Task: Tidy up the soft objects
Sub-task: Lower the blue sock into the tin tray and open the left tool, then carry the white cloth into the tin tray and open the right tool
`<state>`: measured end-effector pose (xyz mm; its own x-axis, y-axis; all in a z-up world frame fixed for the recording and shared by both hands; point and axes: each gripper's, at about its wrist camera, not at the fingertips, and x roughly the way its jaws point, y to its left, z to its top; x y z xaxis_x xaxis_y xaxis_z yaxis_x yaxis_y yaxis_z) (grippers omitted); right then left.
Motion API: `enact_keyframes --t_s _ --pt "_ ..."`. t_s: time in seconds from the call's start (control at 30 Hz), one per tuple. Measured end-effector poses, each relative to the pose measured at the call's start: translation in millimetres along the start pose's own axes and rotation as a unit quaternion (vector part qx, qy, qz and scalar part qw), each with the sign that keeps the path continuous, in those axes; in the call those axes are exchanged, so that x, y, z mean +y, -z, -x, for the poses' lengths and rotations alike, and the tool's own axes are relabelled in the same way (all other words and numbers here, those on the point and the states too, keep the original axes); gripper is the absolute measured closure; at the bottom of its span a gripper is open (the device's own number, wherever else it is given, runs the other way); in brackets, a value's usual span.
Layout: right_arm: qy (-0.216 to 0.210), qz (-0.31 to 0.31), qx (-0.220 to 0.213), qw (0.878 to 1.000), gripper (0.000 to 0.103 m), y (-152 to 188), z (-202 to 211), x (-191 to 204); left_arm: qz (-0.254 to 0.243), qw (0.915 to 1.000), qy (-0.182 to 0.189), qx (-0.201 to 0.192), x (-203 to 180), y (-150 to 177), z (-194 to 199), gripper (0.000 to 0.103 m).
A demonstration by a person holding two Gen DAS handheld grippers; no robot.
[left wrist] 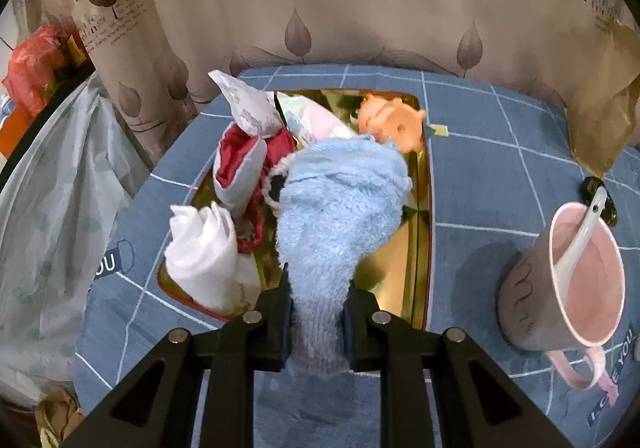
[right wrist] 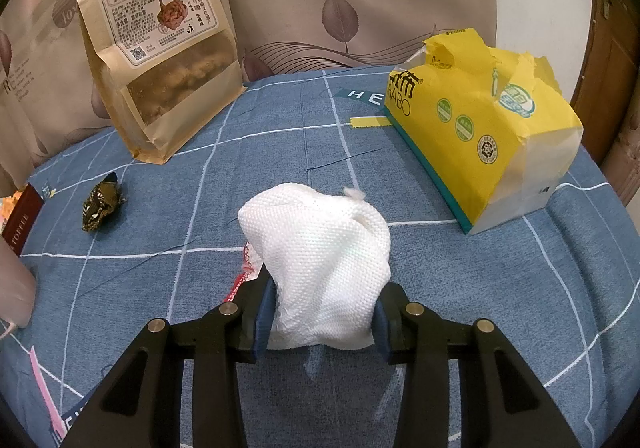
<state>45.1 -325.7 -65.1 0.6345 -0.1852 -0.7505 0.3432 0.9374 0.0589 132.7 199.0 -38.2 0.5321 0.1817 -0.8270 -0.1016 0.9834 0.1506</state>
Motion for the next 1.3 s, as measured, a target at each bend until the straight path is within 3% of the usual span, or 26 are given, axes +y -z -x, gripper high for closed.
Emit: enact_keyframes --t_s 0.2,0.37,0.43,0.47,0.9,1.3 --pt "0.0 0.0 0.0 1.0 0.064 -0.1 -0.3 0.3 -0.003 1.0 -0.003 0.003 -4.2 3.1 -4.3 0.078" --pt "0.003 0.0 0.001 1.0 0.063 0.2 -0.6 -3.1 -0.001 1.0 0.009 0.002 -3.7 3.1 -1.2 0.066" --pt "0.005 0.002 0.001 1.0 0.063 0.1 -0.6 -2.9 0.0 0.9998 0.019 -0.002 -1.7 4.4 2.6 0.053" --pt "0.006 0.003 0.001 1.0 0.063 -0.3 -0.8 -1.5 0.001 0.9997 0.026 -0.004 -0.5 5.0 5.0 0.052" --pt "0.023 0.019 -0.002 1.0 0.063 -0.5 1.1 1.4 0.037 0.9956 0.05 -0.07 36.2 16.8 55.9 0.047" --pt "0.032 0.03 -0.002 0.999 0.071 -11.7 7.5 9.3 0.036 0.9974 -0.002 -0.062 45.8 45.6 49.3 0.045"
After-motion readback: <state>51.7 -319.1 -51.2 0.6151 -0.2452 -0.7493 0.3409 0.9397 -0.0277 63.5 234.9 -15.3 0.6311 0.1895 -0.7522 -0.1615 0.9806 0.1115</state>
